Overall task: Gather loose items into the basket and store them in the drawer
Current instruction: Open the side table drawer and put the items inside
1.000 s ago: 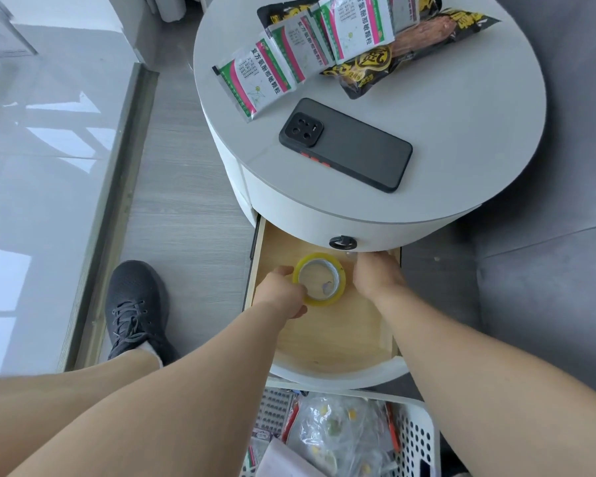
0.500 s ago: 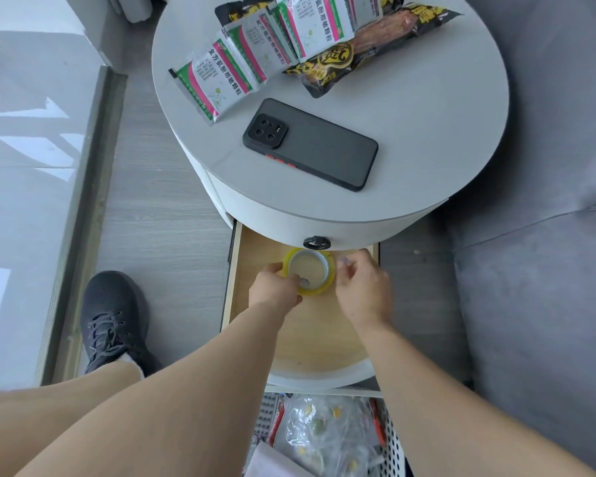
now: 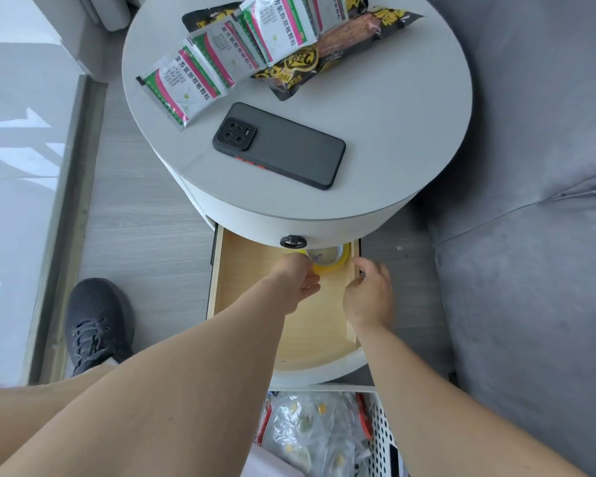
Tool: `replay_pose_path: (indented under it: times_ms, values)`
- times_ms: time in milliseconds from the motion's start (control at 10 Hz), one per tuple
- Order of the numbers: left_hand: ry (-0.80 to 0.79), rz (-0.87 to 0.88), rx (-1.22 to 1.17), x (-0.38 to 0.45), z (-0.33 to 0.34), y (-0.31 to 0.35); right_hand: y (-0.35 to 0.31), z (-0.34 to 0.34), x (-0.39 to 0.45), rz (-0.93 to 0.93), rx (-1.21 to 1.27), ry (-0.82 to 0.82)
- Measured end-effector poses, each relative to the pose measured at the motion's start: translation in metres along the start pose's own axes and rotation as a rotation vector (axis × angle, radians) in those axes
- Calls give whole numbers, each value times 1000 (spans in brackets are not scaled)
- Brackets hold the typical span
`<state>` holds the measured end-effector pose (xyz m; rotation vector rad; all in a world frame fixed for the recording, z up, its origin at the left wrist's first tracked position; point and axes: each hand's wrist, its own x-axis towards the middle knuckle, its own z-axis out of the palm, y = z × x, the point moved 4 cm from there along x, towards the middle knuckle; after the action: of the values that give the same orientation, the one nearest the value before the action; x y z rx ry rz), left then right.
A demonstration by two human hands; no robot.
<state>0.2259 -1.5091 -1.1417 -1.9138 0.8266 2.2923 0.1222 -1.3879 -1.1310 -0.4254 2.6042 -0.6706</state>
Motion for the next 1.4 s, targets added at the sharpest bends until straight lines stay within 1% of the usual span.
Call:
replay_pose_path:
  times_ms: [100,200,300,400,500,600,700,800,900,1000,1100,1200,1300,1400]
  values:
    - [30,10,-32,3,4,0,-2,-5,4,-11,-9,-20]
    - [-75,11,9,5,16,-10,-6,-6,4,-13,5,-46]
    - [-193,-28,68,-2,23,-12,-8,-8,3,-11,-7,-96]
    - [-112,7,223,-10,20,-5,-6,-13,3,-19,-26,-194]
    - [-63,42,385,-27,18,-7,-7,-18,5,6,-28,-339]
    - [0,155,649,-56,-2,-20,-4,-24,-14,-79,-180,-451]
    - [69,261,1021,-78,-40,-40,7,-40,-64,-286,-397,-332]
    - [184,341,1467,-104,-72,-61,22,-42,-116,-396,-488,-325]
    - [172,419,1497,-129,-76,-75,40,-34,-141,-340,-435,-478]
    - [151,435,1341,-147,-76,-88,41,-44,-150,-321,-466,-616]
    - [130,434,1330,-169,-79,-97,41,-59,-161,-326,-510,-699]
    - [80,546,1328,-189,-88,-111,55,-70,-167,-191,-255,-525]
    - [156,583,1304,-191,-108,-132,88,-72,-182,57,-179,-388]
    - [74,461,1396,-178,-117,-168,117,-49,-211,411,-70,-594]
